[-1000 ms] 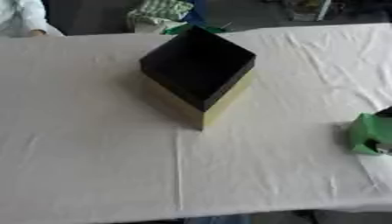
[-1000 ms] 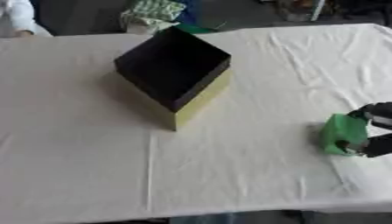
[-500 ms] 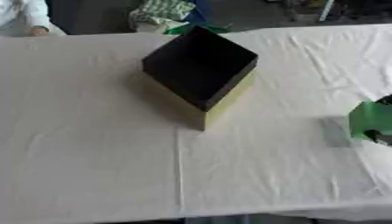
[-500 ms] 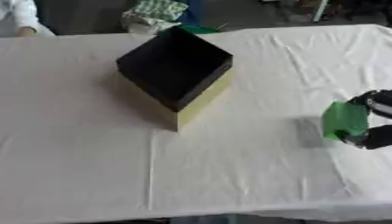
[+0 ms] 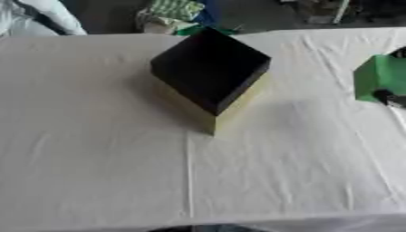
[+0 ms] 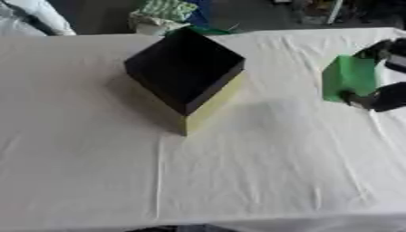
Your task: Pick up objects on the table and place them in the box.
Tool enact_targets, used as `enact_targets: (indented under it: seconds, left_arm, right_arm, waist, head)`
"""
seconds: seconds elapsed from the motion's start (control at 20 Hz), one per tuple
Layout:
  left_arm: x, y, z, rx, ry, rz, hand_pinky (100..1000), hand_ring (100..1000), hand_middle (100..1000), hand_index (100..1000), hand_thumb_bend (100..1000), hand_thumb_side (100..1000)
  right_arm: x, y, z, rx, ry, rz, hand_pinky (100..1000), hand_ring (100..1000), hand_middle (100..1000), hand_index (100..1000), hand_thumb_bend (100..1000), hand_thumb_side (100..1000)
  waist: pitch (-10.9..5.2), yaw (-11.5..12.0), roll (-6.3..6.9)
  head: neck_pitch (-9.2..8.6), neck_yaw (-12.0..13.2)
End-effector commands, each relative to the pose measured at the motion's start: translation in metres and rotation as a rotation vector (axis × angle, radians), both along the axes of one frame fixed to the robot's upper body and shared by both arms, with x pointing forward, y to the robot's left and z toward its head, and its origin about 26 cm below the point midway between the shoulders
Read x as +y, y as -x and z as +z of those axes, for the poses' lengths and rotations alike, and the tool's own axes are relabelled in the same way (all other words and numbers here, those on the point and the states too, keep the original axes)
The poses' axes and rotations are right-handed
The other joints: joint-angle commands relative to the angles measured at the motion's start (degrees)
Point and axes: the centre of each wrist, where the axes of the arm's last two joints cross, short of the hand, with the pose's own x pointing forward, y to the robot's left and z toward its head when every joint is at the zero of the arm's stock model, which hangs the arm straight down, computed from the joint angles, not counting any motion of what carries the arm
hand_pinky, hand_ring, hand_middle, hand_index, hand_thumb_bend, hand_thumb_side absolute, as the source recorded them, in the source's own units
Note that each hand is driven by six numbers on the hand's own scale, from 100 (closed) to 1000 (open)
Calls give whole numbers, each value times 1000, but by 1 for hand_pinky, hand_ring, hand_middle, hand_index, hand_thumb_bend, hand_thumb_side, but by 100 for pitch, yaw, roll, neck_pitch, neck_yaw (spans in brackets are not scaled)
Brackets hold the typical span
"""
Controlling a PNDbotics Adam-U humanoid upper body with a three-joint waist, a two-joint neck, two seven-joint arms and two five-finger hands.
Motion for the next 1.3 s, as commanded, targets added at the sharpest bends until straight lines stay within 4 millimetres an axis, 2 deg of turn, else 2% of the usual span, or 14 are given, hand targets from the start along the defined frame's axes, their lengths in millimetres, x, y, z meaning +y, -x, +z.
enact_targets:
  seconds: [0.05, 0.35, 0.6, 1.2, 1.25, 1.3]
  left_arm:
    - [-1, 0, 12, -40, -33, -20, 640, 711, 593, 718, 209, 940]
    - [-4, -2, 18, -59, -37, -38, 639, 712, 592, 716, 204, 946]
    - [-7, -3, 22, -73, -36, -55, 639, 712, 592, 716, 203, 947]
    - [-15, -5, 29, -98, -25, -96, 639, 713, 592, 714, 200, 949]
    - [-16, -6, 30, -100, -24, -100, 639, 713, 593, 714, 191, 952]
    - [-16, -6, 30, -102, -22, -104, 639, 713, 592, 714, 200, 949]
  right_arm:
    - [5, -3, 28, -48, 33, 26, 888, 698, 602, 789, 100, 526]
    - [19, -25, 59, -125, 15, 63, 868, 681, 594, 785, 100, 533]
    - [34, -48, 77, -158, -37, 114, 847, 669, 589, 785, 100, 552]
    - [77, -103, 84, -159, -114, 194, 805, 650, 582, 787, 100, 613]
    - [81, -107, 84, -159, -117, 201, 805, 650, 582, 787, 100, 669]
    - [85, -110, 84, -158, -118, 209, 803, 649, 582, 787, 100, 618]
  waist:
    - [-11, 36, -8]
    - [217, 167, -31]
    - [336, 245, -54]
    - [540, 500, -67]
    - [550, 517, -70]
    - [561, 538, -75]
  head:
    - [-43, -17]
    - [-250, -96]
    - [-357, -198]
    - [-583, -548]
    - [-590, -568]
    - [-599, -595]
